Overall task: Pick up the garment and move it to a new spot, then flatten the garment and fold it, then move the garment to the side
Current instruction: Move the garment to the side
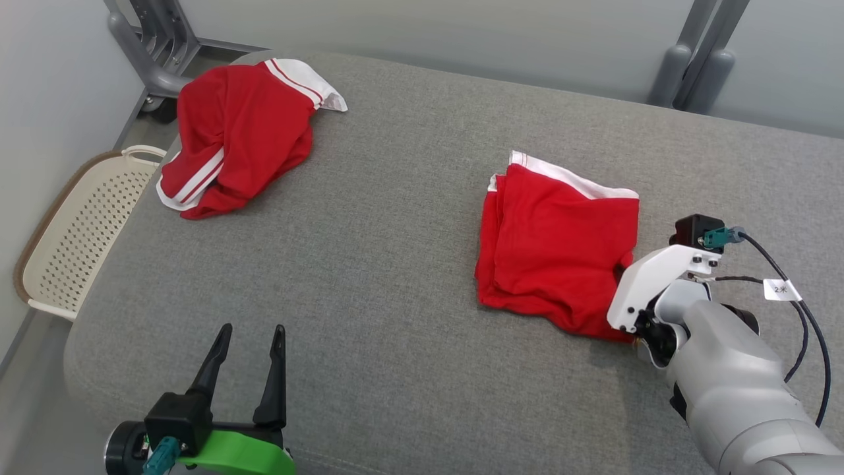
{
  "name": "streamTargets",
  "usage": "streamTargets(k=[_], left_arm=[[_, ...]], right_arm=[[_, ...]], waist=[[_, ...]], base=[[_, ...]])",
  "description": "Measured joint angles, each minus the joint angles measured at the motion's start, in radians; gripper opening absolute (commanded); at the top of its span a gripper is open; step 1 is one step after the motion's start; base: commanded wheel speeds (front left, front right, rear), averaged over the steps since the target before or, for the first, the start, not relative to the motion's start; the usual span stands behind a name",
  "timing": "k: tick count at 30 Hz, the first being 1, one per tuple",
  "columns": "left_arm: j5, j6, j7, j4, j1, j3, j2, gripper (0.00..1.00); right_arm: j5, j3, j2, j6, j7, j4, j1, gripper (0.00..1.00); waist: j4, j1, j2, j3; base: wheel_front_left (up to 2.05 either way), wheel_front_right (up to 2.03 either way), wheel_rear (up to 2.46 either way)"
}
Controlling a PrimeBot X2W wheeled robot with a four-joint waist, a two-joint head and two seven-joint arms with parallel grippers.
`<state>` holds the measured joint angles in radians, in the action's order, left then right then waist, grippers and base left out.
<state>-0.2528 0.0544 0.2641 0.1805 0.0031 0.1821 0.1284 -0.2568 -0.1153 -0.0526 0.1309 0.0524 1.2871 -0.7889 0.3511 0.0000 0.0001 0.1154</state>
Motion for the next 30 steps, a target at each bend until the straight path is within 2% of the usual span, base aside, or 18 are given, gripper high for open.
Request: streamTargets(k=[7,14,22,23,30], left_arm=[[0.007,-0.002,0.000,-0.009,-0.004,-0.009,-0.003,1.00],[0.016,-0.002,0.000,-0.032,-0.019,-0.015,-0.009,1.00],[0.027,0.002,0.000,-0.070,-0.051,-0.024,-0.014,1.00],[0.032,0.008,0.000,-0.087,-0.067,-0.023,-0.014,1.00],[0.060,0.026,0.001,-0.134,-0.119,-0.014,-0.012,1.00]], right_arm=[[0.063,-0.048,0.007,0.001,-0.001,0.000,-0.004,0.00],[0.151,-0.041,-0.003,0.001,0.005,-0.001,-0.026,0.00],[0.243,0.035,-0.069,0.001,0.036,-0.059,-0.054,0.00],[0.255,0.058,-0.090,0.001,0.047,-0.084,-0.066,0.00],[0.225,0.132,-0.159,0.001,0.073,-0.180,-0.094,0.00]], waist=[[-0.026,0.0000,0.0000,0.004],[-0.088,0.0000,0.0000,0.014],[-0.194,0.0000,0.0000,0.042],[-0.224,0.0000,0.0000,0.053],[-0.327,0.0001,0.0000,0.107]], base=[[0.00,0.00,0.00],[0.00,0.00,0.00],[0.00,0.00,0.00],[0.00,0.00,0.00],[0.00,0.00,0.00]])
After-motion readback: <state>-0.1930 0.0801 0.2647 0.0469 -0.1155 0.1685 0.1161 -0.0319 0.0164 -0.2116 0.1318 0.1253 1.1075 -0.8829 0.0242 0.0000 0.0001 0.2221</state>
